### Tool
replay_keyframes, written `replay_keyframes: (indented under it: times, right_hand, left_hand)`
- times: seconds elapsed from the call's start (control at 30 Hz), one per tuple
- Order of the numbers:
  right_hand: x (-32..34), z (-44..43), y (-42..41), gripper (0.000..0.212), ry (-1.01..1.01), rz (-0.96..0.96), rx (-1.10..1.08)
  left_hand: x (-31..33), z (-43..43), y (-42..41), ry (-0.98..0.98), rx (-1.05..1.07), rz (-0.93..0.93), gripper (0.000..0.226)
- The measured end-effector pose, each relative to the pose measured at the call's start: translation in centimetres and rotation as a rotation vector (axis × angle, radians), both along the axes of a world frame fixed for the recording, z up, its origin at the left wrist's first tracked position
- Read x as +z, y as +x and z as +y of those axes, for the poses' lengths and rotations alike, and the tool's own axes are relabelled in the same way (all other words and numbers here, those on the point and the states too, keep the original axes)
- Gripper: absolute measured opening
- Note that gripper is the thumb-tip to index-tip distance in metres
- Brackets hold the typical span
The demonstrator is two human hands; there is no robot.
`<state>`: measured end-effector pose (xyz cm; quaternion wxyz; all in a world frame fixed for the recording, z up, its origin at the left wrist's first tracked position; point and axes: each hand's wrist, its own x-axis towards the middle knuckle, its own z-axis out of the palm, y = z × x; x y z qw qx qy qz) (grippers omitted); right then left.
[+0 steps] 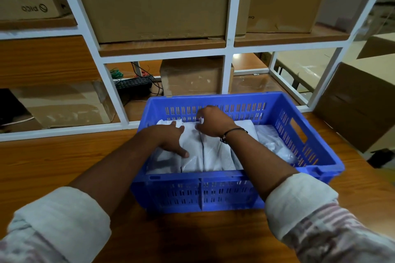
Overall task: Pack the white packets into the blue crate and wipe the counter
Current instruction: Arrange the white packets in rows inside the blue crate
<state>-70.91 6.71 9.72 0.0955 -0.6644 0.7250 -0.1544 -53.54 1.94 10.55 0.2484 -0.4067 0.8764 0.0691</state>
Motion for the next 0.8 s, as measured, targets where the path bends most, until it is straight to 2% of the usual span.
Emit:
replay_keyframes:
  times: [0.2, 0.47, 0.6, 0.7, 0.8]
  right_hand:
    - [0.9, 2.6, -1.5, 0.030, -0.112, -0.085, -0.037]
    - [1.5, 7.5, -7.1, 0.027, -0.130, -0.094, -0.156]
    - [1.9, 10.1, -10.7, 0.016, -0.183, 0.062, -0.277]
    - [2.6, 12.3, -14.1, 0.010, -0.123, 0.127, -0.416]
    - [2.2, 14.4, -16.6, 0.031, -0.073, 0.167, -0.513]
  left_hand:
    - [0.6, 0.1, 0.1, -0.145, 0.034, 0.227, 0.098]
    - [0.9, 0.7, 1.0, -0.251, 0.127, 0.354, 0.074]
    - [0.8, 1.2, 2.2, -0.394, 0.178, 0.398, 0.071]
    - [1.1, 1.9, 3.2, -0.507, 0.186, 0.426, 0.056]
    - [0.9, 2.8, 4.0, -0.524, 0.187, 0.415, 0.054]
